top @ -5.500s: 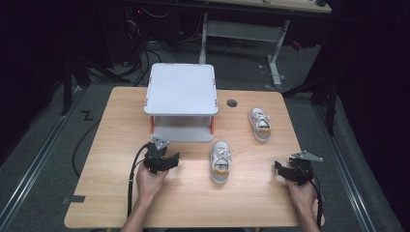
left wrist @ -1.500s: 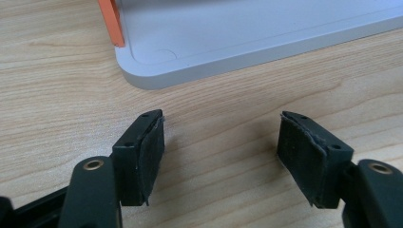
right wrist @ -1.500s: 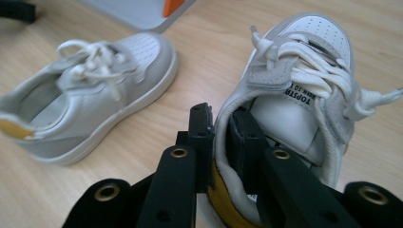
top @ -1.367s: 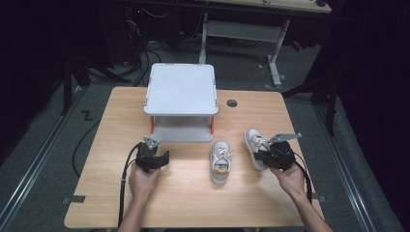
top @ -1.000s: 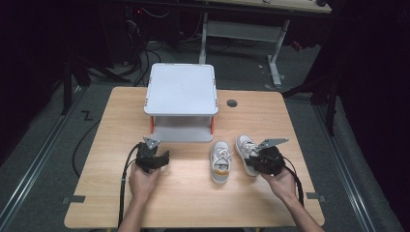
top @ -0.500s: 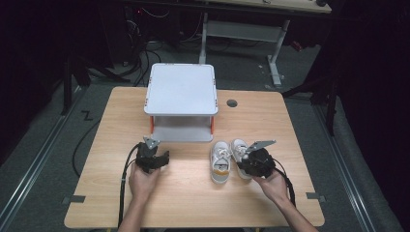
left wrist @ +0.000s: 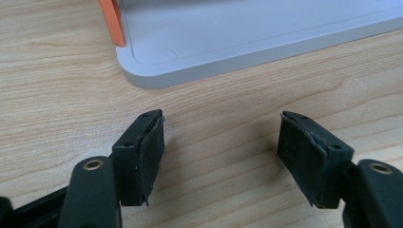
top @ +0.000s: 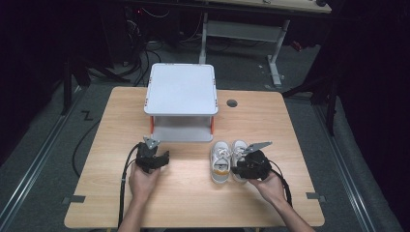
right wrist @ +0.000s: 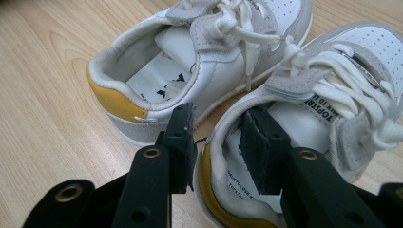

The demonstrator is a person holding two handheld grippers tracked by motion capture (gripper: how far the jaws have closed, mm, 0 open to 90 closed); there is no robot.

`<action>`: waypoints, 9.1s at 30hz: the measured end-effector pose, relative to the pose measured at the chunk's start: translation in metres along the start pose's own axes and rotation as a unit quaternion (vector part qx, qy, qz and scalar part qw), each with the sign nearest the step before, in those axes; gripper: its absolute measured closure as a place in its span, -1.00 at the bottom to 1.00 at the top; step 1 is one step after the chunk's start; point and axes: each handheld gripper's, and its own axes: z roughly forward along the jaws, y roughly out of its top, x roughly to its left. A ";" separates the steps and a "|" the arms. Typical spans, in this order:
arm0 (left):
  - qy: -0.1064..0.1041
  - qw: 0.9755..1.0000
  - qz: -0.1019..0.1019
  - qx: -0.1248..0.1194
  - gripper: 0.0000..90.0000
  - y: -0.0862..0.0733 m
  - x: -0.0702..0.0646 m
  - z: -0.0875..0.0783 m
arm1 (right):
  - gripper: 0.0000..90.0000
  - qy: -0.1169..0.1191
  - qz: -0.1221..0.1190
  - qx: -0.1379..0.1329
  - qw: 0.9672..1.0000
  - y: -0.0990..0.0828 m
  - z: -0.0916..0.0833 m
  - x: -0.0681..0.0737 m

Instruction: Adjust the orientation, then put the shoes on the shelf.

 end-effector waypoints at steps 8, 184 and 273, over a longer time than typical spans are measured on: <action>0.000 1.000 0.000 0.000 -0.27 0.000 0.000 0.000 | 0.29 0.015 0.007 -0.010 1.000 -0.003 -0.005 0.001; -0.246 0.963 0.096 0.061 0.79 0.059 -0.180 -0.035 | -0.15 -0.190 0.128 -0.102 0.968 -0.066 0.008 -0.094; -0.063 0.997 -0.048 -0.007 0.78 0.092 -0.037 -0.022 | -0.17 -0.189 0.127 -0.101 0.969 -0.066 0.009 -0.094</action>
